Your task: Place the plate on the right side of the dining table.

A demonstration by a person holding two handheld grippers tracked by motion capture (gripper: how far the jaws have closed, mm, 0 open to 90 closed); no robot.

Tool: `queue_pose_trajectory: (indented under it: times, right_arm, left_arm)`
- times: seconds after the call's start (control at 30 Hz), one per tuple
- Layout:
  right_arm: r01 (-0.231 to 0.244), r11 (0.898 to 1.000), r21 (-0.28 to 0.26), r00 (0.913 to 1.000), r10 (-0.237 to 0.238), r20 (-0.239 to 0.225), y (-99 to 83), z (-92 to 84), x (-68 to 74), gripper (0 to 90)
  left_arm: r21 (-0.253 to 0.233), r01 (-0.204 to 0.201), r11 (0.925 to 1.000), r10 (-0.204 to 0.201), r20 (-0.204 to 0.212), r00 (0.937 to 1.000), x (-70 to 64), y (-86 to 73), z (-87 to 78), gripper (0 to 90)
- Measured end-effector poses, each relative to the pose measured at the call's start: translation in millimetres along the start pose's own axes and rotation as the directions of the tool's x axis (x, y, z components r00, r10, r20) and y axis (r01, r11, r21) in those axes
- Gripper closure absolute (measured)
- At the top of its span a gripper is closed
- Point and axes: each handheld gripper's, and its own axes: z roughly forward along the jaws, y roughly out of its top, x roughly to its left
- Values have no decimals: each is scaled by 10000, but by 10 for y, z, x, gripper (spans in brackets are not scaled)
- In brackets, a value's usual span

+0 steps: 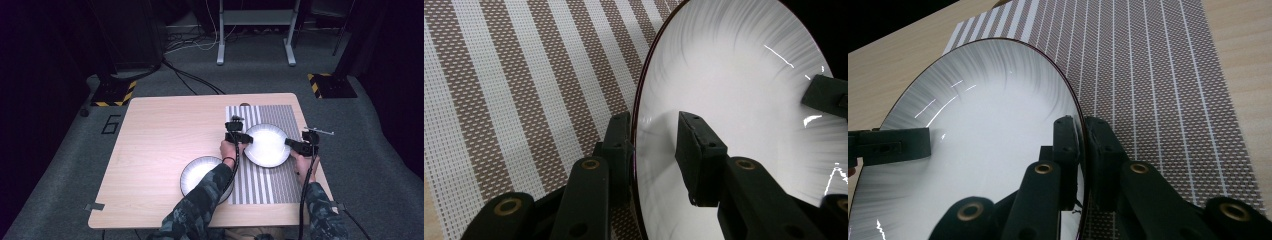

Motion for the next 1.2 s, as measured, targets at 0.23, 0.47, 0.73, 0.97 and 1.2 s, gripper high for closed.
queue_pose_trajectory:
  times: [0.23,0.47,0.73,0.97,1.2]
  right_arm:
    - [19,10000,8,9999,-19,107,-5,23,-4,841]
    - [4,10000,49,9997,-6,235,-14,53,0,838]
    - [-108,9999,44,9993,106,348,-37,88,-19,835]
    - [129,9999,-22,9990,-128,434,-44,96,-6,828]
    - [96,9999,-56,9991,-93,414,-45,99,-9,826]
  left_arm:
    - [209,-36,9998,38,-107,9999,15,17,24,675]
    - [418,-185,9990,197,-294,9994,22,33,49,677]
    - [417,-75,9991,92,-397,9992,21,37,74,687]
    - [409,-92,9991,107,-369,9993,31,37,74,693]
    - [389,-124,9992,140,-413,9990,27,37,74,693]
